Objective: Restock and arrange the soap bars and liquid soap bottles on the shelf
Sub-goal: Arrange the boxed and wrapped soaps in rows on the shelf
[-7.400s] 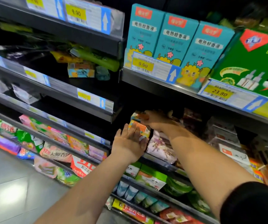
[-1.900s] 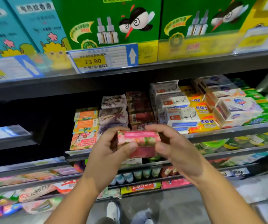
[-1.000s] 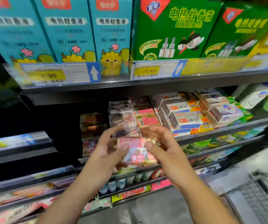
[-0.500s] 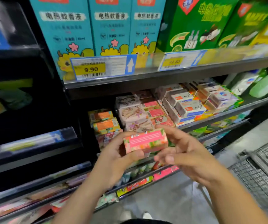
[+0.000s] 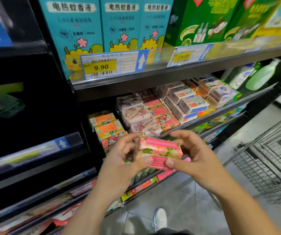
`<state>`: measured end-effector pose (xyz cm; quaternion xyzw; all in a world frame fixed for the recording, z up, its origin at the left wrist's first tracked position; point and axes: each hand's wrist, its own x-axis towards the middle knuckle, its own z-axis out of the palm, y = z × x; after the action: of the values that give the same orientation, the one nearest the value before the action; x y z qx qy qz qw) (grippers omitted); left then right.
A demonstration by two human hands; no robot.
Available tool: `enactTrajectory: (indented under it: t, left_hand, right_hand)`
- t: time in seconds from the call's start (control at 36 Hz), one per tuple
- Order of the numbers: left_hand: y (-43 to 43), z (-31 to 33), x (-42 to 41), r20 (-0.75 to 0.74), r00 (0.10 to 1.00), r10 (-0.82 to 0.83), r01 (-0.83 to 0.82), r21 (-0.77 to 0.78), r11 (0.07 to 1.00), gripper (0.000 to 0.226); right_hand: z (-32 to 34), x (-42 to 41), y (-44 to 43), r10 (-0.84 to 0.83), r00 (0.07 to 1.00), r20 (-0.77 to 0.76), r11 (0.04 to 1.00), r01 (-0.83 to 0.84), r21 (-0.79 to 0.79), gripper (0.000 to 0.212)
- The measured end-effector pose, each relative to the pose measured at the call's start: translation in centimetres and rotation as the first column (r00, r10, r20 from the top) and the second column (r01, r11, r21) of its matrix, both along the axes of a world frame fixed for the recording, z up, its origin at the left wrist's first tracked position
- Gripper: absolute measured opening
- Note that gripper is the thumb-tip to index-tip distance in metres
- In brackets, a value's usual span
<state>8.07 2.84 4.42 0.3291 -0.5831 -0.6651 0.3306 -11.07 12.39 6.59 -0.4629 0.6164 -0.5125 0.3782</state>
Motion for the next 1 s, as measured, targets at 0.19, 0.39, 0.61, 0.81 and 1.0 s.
enactTrajectory:
  t: [0.19,0.39,0.61,0.81,1.0]
  left_hand:
    - [0.9,1.9,-2.9,-0.067,0.996,0.065,-0.064,0.006,0.998,0.067]
    - [-0.1,2.7,-5.1,0.034,0.992,0.120,-0.113,-0.162,0.980,0.058]
    - [0.3,1.3,-10.8,0.222,0.975,0.012,0.043,-0.240,0.970,0.060]
    - [1.4,0.6,-16.6,0.263,0.964,-0.049,0.101,-0.188,0.977,0.058]
    - [0.3,3.0,-18.8,0.075,0.980,0.183,-0.185,0.013,0.983,0.052]
  right_hand:
    - [-2.7,1.3,-1.3,0.166,0.985,0.038,0.983,-0.168,0.074,0.067]
    - [-2.5,-4.1,-1.6,0.165,0.980,0.109,0.985,-0.170,0.035,0.063]
    - [1.3,-12.1,-1.8,0.077,0.965,0.252,0.981,-0.028,-0.191,0.068]
    - [1.0,-15.1,-2.5,0.095,0.985,0.141,0.981,-0.069,-0.179,0.052]
    - [1.6,-20.7,-3.3,0.157,0.964,0.213,0.987,-0.147,-0.066,0.039]
